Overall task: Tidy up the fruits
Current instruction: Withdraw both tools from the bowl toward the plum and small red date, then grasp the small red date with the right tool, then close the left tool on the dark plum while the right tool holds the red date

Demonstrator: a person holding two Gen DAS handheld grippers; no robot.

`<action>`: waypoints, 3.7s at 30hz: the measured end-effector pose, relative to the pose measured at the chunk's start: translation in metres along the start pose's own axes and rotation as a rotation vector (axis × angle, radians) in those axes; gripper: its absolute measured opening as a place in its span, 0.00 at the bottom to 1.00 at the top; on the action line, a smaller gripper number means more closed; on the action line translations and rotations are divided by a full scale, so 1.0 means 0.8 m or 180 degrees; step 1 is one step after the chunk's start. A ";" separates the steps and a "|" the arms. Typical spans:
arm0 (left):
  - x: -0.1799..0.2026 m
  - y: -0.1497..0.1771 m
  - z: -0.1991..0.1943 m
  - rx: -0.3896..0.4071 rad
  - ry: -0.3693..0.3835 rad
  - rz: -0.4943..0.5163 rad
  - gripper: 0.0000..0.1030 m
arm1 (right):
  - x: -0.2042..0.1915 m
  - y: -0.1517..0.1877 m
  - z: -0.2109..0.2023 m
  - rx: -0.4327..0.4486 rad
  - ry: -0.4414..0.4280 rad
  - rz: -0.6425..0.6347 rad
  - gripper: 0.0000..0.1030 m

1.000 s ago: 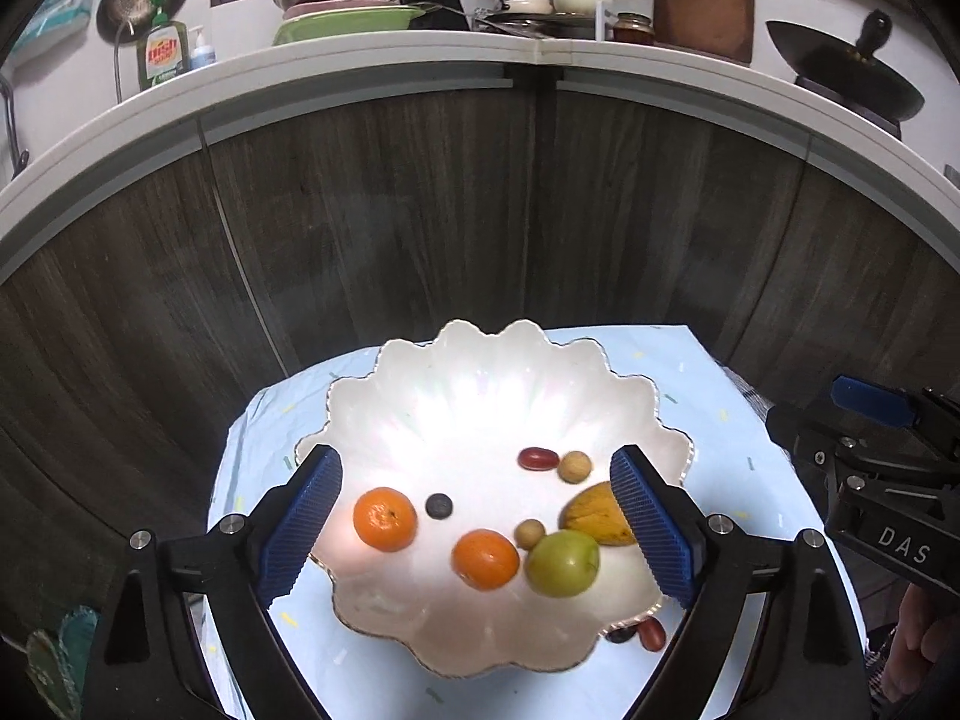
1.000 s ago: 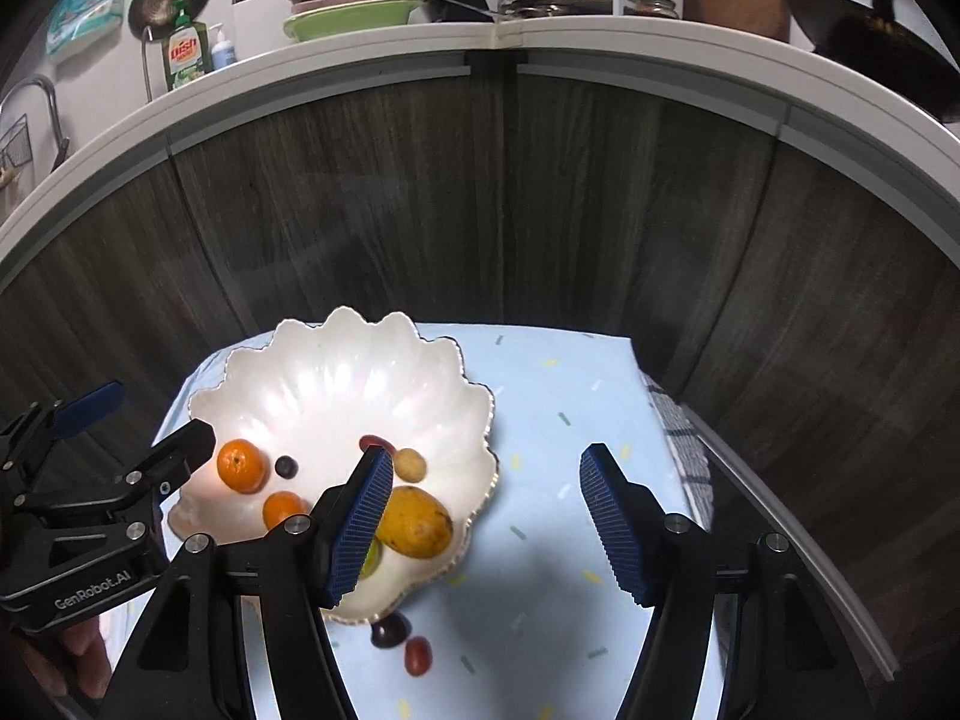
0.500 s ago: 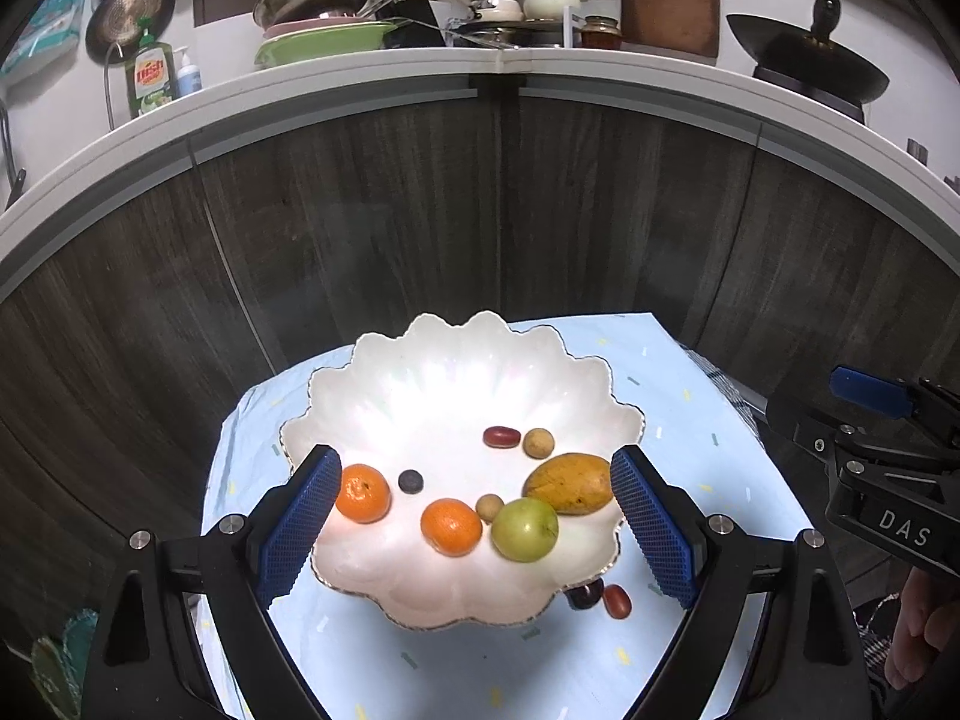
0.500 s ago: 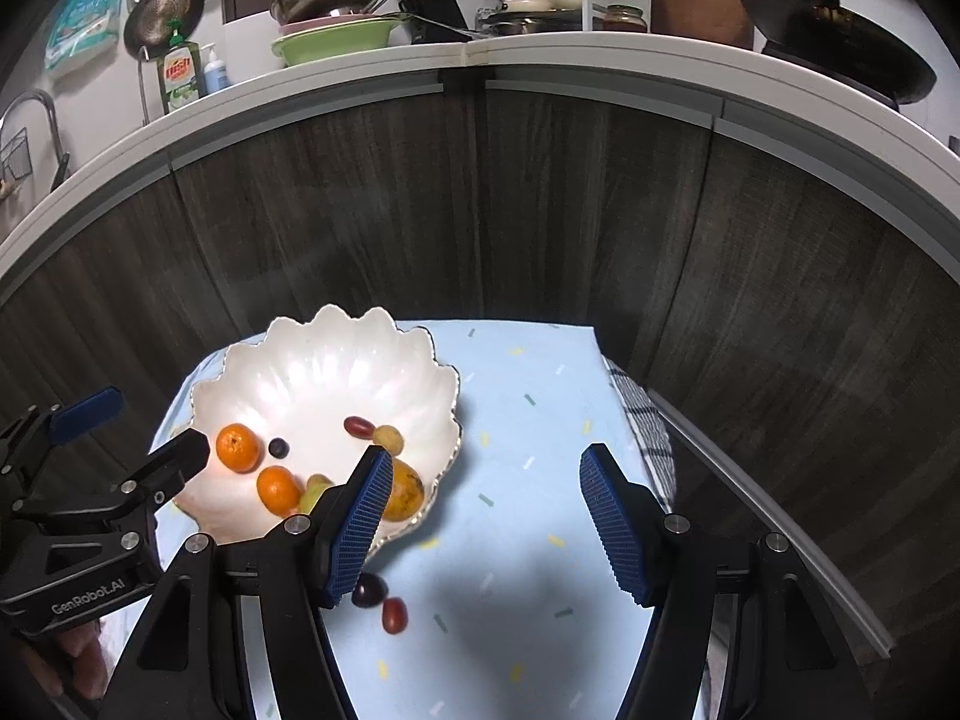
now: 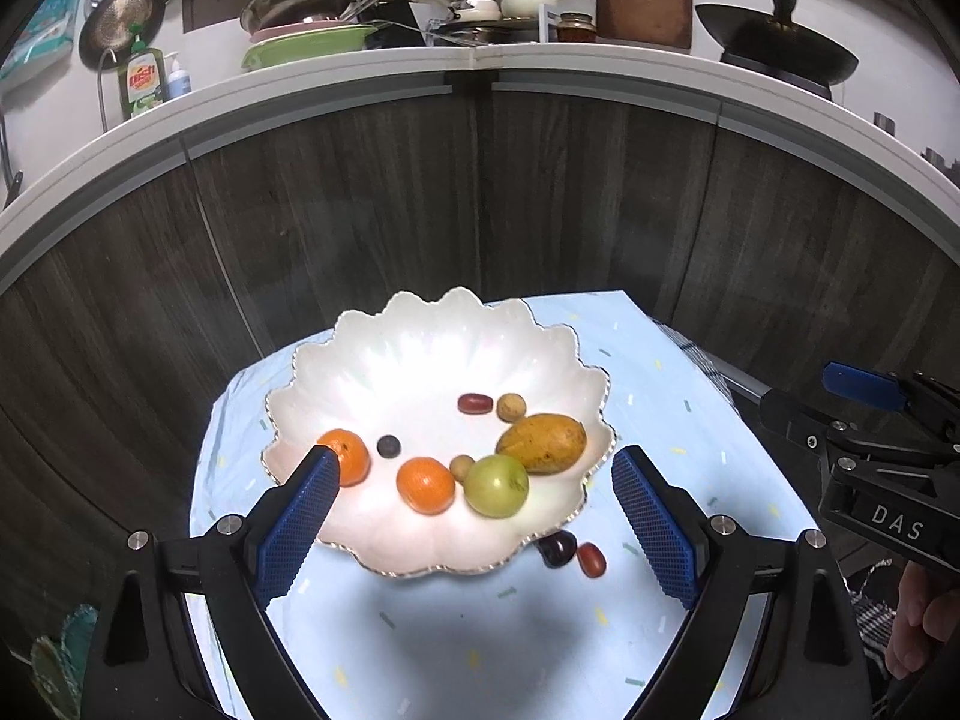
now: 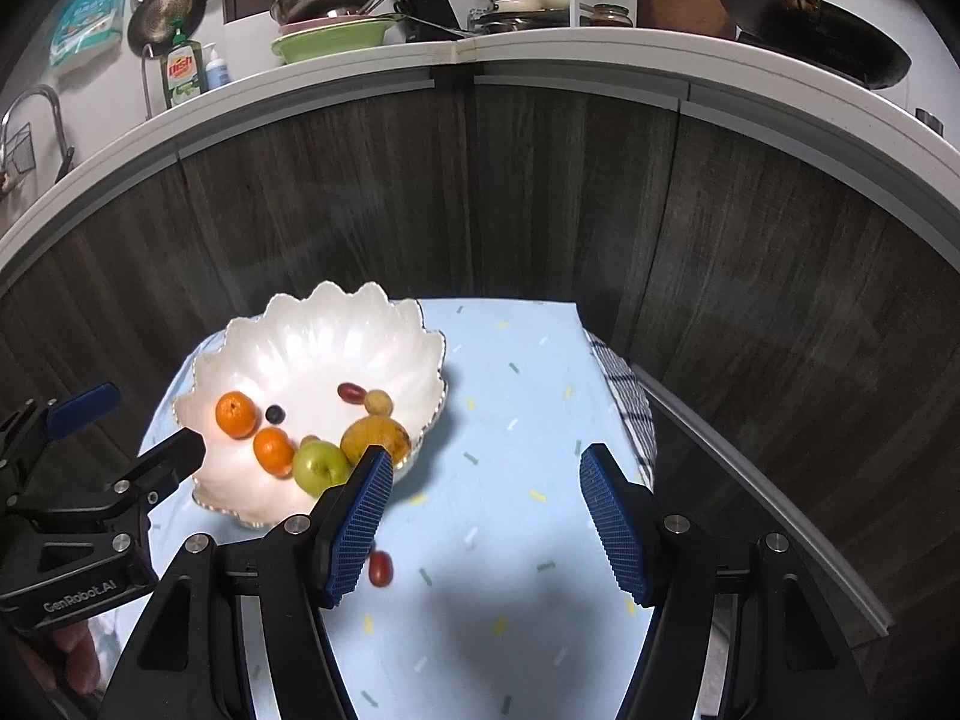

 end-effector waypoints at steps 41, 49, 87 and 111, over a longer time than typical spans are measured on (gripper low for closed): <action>0.046 0.115 0.039 -0.0272 0.0109 0.0287 0.81 | 0.003 0.106 0.056 -0.0263 -0.0253 -0.0518 0.64; 0.034 0.132 0.060 -0.0330 0.0156 0.0283 0.81 | -0.024 0.112 0.085 -0.0348 -0.0447 -0.0747 0.64; 0.033 0.148 0.100 -0.0414 0.0267 0.0188 0.77 | -0.026 0.114 0.143 -0.0530 -0.0526 -0.0562 0.17; 0.078 0.127 0.151 -0.0519 0.0244 0.0164 0.62 | 0.009 0.095 0.132 -0.0385 -0.0612 -0.0208 0.17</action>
Point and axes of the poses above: each gripper's, at about its wrist camera, not at the fingertips, and z roughly the way its jaws point, x to its right, y to its underside, the point moved 1 cm from there along z, roughly the way its jaws point, and after that the axes turned 2 degrees about -y, right-handed, at the moved point
